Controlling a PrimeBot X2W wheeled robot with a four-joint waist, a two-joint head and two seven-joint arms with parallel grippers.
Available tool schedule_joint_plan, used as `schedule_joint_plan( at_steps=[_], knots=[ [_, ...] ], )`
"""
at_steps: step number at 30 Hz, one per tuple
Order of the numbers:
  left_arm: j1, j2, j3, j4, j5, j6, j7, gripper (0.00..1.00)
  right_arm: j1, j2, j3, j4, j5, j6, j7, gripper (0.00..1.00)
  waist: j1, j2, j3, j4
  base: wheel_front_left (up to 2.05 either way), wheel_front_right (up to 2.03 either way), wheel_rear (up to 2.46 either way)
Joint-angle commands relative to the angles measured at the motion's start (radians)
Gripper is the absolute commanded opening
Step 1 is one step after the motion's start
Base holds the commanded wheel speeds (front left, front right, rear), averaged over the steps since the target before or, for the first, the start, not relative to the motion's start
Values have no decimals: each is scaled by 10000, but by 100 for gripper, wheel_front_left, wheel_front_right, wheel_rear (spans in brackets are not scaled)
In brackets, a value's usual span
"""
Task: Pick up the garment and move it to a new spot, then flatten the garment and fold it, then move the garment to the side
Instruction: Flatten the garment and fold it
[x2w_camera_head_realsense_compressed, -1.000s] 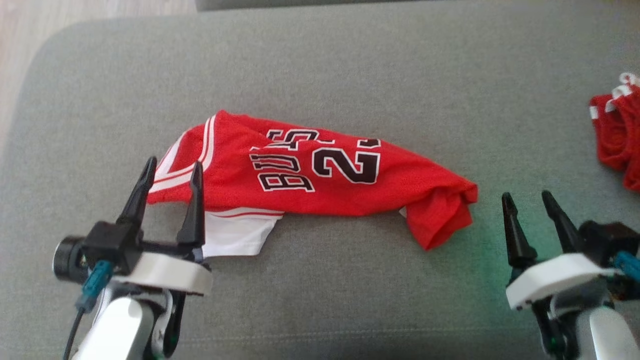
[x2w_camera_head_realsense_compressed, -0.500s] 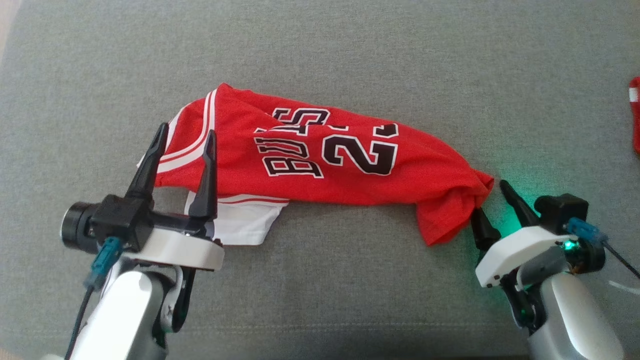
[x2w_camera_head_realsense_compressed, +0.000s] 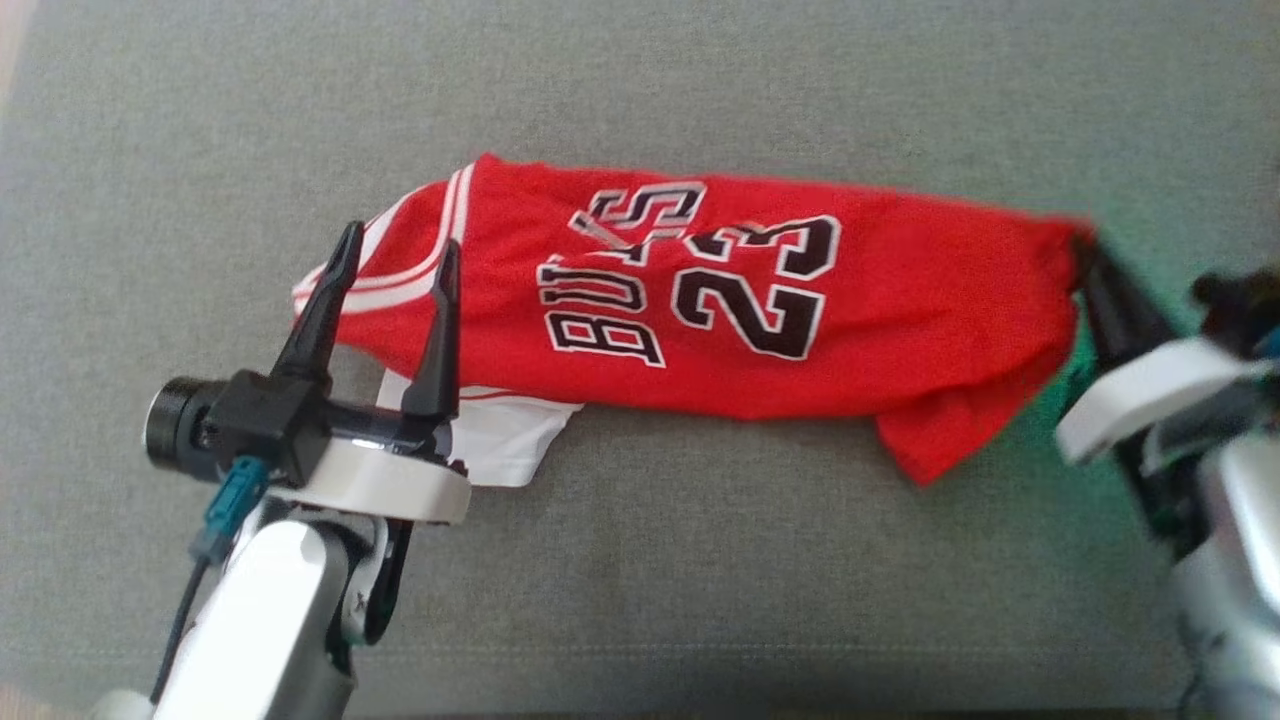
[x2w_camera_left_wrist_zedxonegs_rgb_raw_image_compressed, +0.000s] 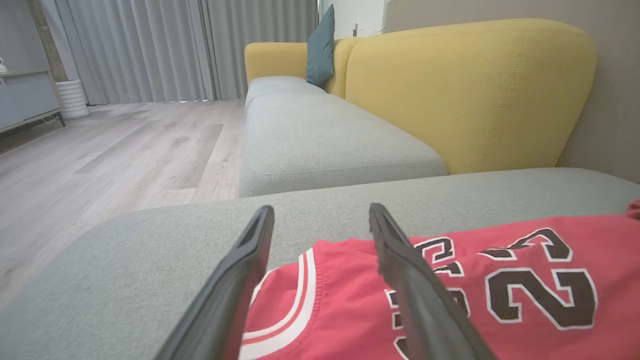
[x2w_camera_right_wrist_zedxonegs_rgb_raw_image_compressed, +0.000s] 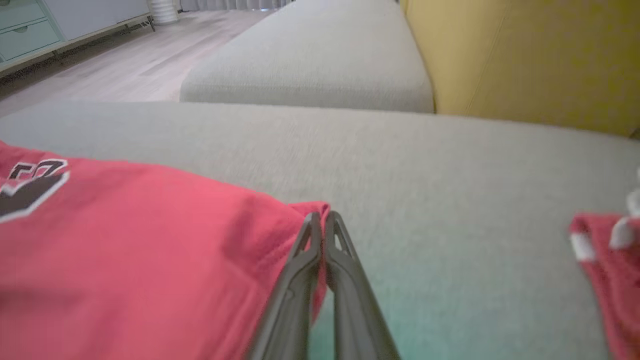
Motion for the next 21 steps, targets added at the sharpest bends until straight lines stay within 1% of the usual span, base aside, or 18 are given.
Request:
schedule_joint_plan(
  at_steps=[1, 5, 9, 12, 14, 17, 18, 19, 20, 21],
  knots=[
    [-510, 78, 361, -315, 161, -38, -101, 100, -642, -509, 101, -336, 40, -7, -58, 0, -1, 0, 131, 68, 0, 0, 0],
    [-796, -63, 269, -334, 229, -127, -110, 100, -1759, -1380, 230, -93, 213, -7, -130, 0, -1, 0, 505, 266, 0, 0, 0],
    [-1200, -256, 136, -335, 314, -277, -117, 100, -2948, -2042, 580, 438, 398, -7, -134, 0, -1, 0, 983, 570, 0, 0, 0],
    [-1525, -398, 79, -358, 404, -373, -120, 100, -3838, -2367, 898, 907, 528, -7, -327, 0, -1, 0, 1335, 759, 0, 0, 0],
    [-1714, -488, 66, -388, 464, -436, -121, 100, -4430, -2585, 1113, 1325, 626, -7, -681, 0, -1, 0, 1566, 861, 0, 0, 0],
    [-1926, -609, 61, -395, 565, -515, -122, 100, -5084, -2644, 1400, 2065, 844, -7, -1201, 0, -1, 0, 1795, 939, 0, 0, 0],
    [-1975, -647, 63, -382, 597, -540, -122, 100, -5244, -2615, 1486, 2347, 947, -7, -1333, 16, -1, 0, 1833, 947, 0, 0, 0],
    [-2009, -684, 66, -365, 625, -565, -122, 100, -5369, -2608, 1616, 2632, 977, -7, -1439, 87, -1, 0, 1849, 950, 0, 0, 0],
    [-2029, -718, 75, -345, 650, -587, -122, 100, -5474, -2537, 1695, 2863, 1091, -7, -1592, 100, -1, 0, 1856, 944, 0, 0, 0],
    [-2034, -740, 98, -326, 674, -601, -122, 100, -5550, -2446, 1750, 3020, 1186, -7, -1781, 100, -1, 0, 1855, 918, 0, 0, 0]
  ],
)
